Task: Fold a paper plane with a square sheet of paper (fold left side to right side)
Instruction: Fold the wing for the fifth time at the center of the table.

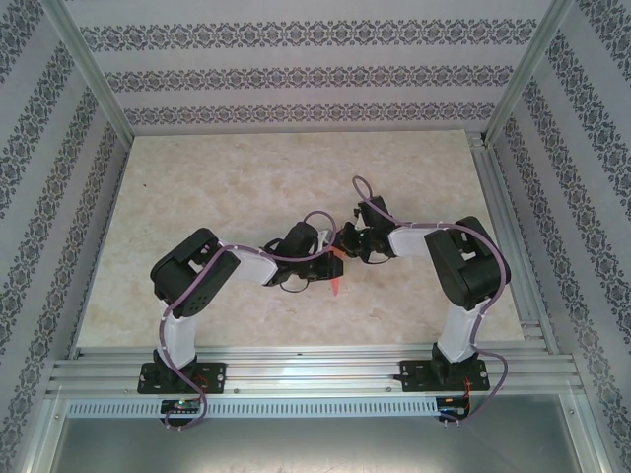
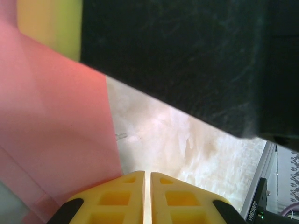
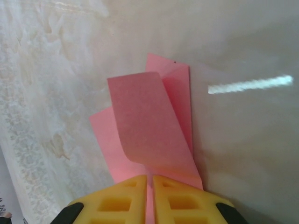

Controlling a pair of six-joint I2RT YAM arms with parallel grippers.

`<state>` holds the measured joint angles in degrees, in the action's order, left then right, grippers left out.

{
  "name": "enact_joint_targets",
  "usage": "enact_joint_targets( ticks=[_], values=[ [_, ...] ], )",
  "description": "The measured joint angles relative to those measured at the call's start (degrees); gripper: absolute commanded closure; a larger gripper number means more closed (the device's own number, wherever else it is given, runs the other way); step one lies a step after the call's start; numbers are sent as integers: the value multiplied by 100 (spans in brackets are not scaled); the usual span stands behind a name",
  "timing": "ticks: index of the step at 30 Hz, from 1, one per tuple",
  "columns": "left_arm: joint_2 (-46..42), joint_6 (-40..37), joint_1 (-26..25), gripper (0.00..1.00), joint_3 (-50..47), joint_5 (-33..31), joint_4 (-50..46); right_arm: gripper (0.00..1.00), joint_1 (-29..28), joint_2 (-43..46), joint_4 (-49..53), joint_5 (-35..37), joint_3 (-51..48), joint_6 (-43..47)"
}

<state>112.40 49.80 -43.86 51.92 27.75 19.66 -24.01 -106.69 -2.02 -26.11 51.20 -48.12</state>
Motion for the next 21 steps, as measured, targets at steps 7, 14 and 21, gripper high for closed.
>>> enact_joint_targets(
  ticks=[7,14,21],
  values=[
    [-39,26,35,88,-282,-144,474,87,92,-201,120,-168,273,282],
    [-39,31,74,88,-361,-284,669,87,205,-461,254,-334,634,468],
    [-39,48,79,89,-367,-321,693,86,304,-651,345,-332,931,614]
  ],
)
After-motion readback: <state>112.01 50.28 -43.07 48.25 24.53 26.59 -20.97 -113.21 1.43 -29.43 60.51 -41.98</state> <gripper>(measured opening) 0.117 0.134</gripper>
